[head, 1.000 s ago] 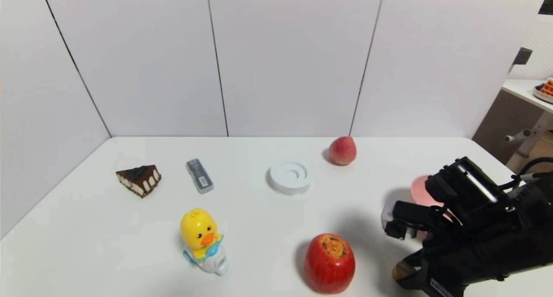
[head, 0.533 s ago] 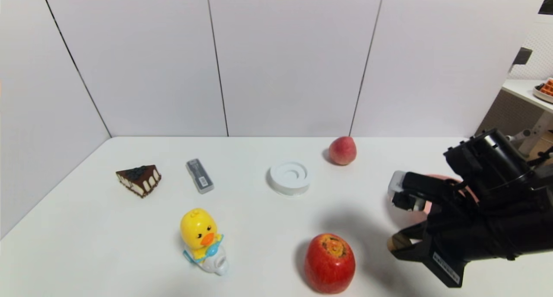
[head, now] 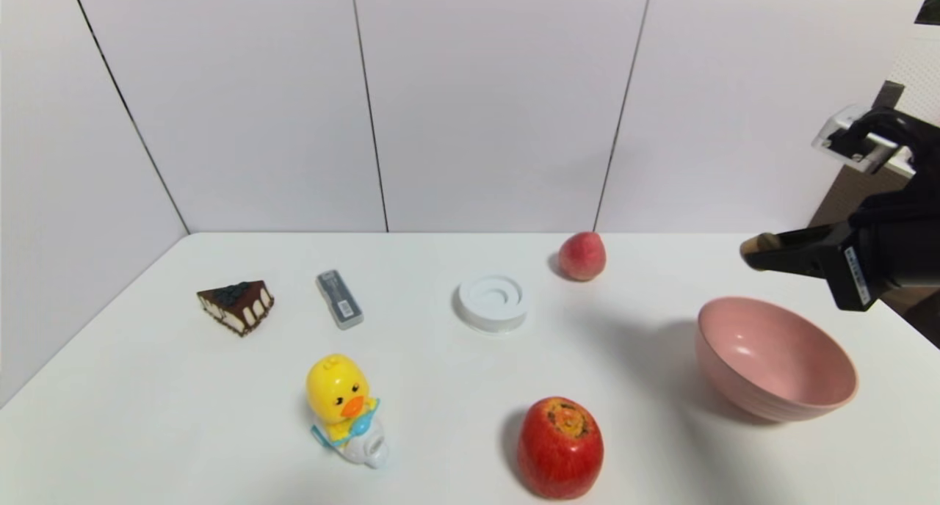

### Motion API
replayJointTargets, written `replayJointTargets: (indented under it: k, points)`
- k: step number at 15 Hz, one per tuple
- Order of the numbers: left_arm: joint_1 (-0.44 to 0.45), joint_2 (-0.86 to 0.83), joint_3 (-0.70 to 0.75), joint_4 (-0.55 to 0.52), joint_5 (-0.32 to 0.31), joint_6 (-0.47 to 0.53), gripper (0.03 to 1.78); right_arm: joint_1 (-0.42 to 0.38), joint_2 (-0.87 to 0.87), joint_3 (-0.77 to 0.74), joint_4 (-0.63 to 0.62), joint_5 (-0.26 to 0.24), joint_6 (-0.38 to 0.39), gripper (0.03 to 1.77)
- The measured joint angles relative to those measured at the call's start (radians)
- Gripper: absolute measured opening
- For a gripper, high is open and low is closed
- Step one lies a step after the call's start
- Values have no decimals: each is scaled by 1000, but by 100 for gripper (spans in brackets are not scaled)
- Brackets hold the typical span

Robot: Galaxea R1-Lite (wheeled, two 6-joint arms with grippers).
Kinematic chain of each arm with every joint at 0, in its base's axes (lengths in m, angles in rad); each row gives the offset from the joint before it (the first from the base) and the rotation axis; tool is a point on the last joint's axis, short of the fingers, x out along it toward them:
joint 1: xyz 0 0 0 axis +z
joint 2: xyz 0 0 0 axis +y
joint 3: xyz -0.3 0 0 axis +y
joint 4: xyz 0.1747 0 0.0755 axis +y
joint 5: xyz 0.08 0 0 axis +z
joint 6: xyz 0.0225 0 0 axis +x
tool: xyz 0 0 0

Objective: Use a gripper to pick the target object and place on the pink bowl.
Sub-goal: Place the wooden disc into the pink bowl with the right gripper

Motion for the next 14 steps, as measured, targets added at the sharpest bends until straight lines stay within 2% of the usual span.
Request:
replayJointTargets:
  k: [2, 4, 14]
  points:
    - [0, 0, 0, 0, 0, -1, 169, -70, 15, -2, 10, 4, 0, 47]
    - [0, 0, 0, 0, 0, 0, 169, -94, 31, 36, 12, 3, -1, 47]
    - [0, 0, 0, 0, -1, -1, 169, -98, 126, 190, 10, -3, -33, 47]
